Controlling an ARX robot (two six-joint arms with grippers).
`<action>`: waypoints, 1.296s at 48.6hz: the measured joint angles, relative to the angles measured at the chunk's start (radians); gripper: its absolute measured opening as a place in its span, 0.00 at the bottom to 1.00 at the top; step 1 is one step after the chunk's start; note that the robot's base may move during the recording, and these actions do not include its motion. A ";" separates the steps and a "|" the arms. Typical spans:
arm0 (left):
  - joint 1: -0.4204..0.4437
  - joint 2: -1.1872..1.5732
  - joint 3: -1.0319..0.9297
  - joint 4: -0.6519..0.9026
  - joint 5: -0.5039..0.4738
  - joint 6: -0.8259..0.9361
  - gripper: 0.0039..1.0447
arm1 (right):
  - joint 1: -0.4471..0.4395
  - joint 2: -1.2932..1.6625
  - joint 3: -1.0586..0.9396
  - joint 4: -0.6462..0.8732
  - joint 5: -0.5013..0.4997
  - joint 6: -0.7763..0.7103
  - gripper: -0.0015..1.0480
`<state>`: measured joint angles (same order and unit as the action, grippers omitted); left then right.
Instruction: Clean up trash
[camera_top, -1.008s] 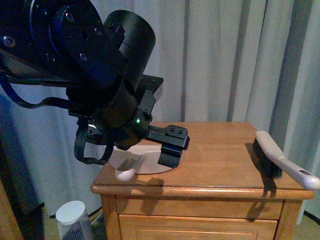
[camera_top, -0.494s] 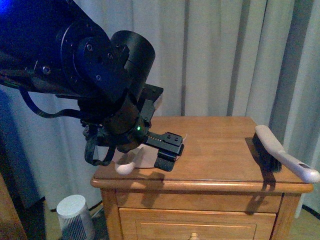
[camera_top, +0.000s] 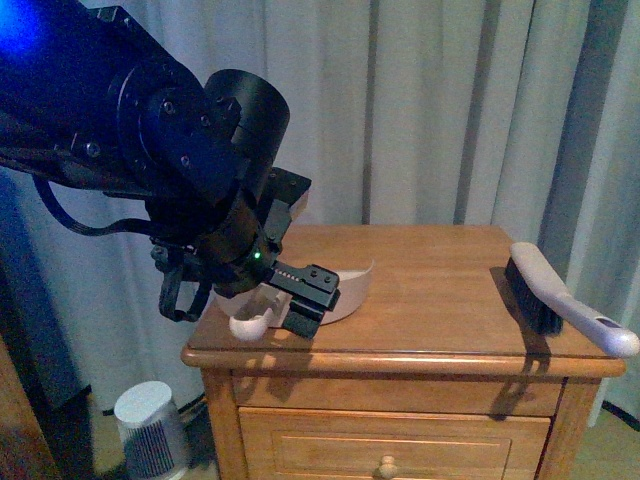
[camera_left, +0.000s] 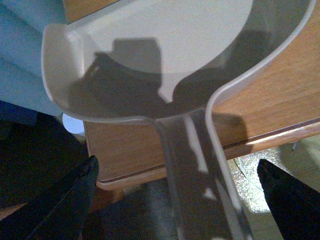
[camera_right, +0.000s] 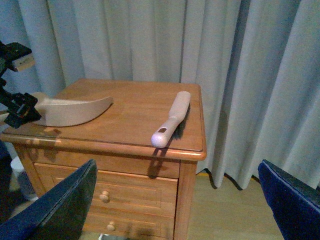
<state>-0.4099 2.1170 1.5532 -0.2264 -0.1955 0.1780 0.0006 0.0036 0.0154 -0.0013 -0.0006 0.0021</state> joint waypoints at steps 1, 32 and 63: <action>0.002 0.000 0.000 0.000 -0.002 0.004 0.93 | 0.000 0.000 0.000 0.000 0.000 0.000 0.93; 0.011 0.002 -0.023 0.011 0.001 0.023 0.93 | 0.000 0.000 0.000 0.000 0.000 0.000 0.93; 0.013 0.010 -0.039 0.011 -0.002 0.019 0.31 | 0.000 0.000 0.000 0.000 0.000 0.000 0.93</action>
<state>-0.3969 2.1265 1.5146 -0.2150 -0.1974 0.1974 0.0006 0.0036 0.0154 -0.0013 -0.0006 0.0021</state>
